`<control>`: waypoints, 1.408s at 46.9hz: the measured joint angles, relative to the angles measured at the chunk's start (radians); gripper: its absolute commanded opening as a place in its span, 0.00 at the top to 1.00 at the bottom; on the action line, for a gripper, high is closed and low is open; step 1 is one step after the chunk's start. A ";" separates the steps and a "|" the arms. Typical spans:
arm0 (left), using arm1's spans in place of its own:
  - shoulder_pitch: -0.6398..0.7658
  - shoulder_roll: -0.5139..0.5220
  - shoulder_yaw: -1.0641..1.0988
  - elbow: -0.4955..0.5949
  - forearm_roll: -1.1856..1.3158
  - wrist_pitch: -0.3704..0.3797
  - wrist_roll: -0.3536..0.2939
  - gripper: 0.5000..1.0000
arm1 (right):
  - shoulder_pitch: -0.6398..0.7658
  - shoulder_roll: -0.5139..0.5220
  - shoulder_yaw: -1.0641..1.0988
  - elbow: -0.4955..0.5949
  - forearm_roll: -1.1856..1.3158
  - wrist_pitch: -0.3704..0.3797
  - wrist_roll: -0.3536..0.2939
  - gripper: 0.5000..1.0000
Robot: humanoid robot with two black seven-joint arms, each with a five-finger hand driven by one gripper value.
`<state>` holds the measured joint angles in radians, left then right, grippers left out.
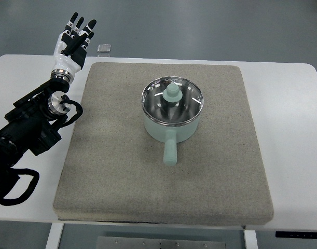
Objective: Place lid left of pot with left hand
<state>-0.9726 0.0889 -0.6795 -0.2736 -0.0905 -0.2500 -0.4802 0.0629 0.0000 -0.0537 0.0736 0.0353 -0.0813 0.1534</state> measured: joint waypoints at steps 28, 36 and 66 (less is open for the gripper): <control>-0.003 0.000 0.001 0.001 0.001 -0.001 0.000 0.01 | 0.000 0.000 0.000 0.000 0.000 0.000 0.000 0.16; -0.006 -0.003 0.001 0.001 0.003 0.017 0.003 0.01 | 0.000 0.000 0.000 0.000 0.000 0.000 0.000 0.16; -0.001 0.000 0.020 0.006 0.003 0.025 0.003 0.01 | 0.000 0.000 0.000 0.000 0.000 0.000 0.000 0.16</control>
<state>-0.9731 0.0890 -0.6596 -0.2675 -0.0874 -0.2246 -0.4770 0.0630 0.0000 -0.0537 0.0736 0.0353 -0.0813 0.1534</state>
